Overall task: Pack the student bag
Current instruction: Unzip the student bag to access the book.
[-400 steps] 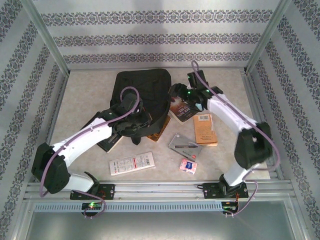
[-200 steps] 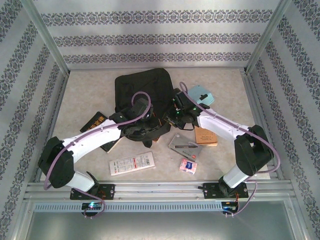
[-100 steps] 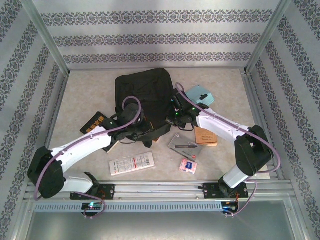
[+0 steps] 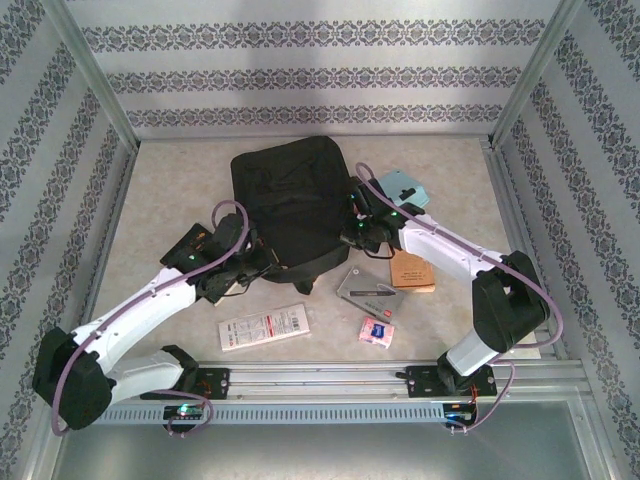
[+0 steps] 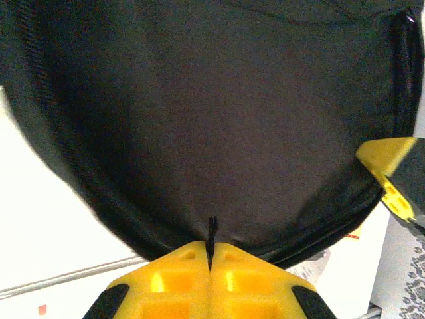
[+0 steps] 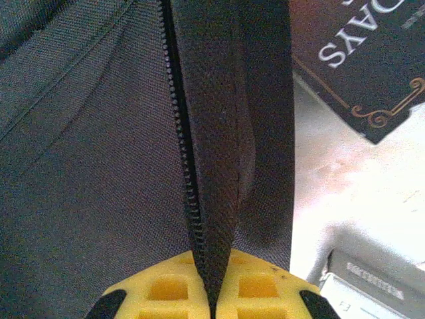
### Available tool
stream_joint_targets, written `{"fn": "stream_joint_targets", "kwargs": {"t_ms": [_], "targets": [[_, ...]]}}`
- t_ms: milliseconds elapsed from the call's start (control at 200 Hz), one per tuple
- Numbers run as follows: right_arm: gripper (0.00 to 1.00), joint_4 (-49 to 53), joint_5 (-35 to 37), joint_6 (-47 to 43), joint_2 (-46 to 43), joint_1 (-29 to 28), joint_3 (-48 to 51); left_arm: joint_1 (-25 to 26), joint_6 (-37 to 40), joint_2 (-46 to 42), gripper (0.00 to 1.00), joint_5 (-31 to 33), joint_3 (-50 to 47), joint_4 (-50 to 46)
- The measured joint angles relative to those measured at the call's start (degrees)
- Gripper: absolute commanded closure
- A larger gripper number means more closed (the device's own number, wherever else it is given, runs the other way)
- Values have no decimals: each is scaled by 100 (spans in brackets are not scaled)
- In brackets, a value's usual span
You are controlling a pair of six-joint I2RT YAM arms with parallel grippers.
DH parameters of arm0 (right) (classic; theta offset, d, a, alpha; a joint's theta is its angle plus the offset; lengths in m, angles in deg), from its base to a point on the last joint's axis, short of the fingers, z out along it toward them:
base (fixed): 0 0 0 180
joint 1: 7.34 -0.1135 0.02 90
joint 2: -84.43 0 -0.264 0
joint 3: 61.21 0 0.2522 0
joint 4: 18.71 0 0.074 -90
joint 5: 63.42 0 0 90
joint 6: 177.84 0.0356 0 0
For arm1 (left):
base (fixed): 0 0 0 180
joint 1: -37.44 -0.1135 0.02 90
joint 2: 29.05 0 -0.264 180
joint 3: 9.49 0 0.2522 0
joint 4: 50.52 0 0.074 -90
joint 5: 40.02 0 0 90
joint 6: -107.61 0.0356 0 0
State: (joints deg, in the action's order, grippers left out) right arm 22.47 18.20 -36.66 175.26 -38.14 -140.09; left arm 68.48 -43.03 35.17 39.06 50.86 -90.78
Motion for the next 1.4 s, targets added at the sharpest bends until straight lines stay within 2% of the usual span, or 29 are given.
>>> {"fn": "stream_joint_targets", "kwargs": {"t_ms": [190,385,430,565,665,789,969,1204,1254,1404], "targets": [[100,247,63,-251,-9,197,-188,-332,166,-260,100,46,-85,-199],[100,579,131,-542,284,372,-894,-376,393,-232,100,92,-59,-236],[93,625,133,-601,387,398,-1029,-376,442,-151,100,105,-17,-219],[49,763,306,-695,562,435,-1327,-380,538,275,100,57,190,-153],[39,828,518,-649,452,431,-1388,-369,584,579,100,-22,422,-129],[38,1010,651,-363,-46,402,-1300,-293,647,699,100,-90,822,-122],[47,1108,632,501,-1056,157,-901,-103,669,848,100,-170,1443,-118],[54,1036,374,1456,-1246,-229,-741,291,667,1106,100,-210,1856,-103],[53,988,293,1637,-1235,-291,-649,398,664,1147,100,-214,1856,-94],[42,866,26,2120,-951,-509,-492,632,625,1187,100,-212,1733,-11]]}}
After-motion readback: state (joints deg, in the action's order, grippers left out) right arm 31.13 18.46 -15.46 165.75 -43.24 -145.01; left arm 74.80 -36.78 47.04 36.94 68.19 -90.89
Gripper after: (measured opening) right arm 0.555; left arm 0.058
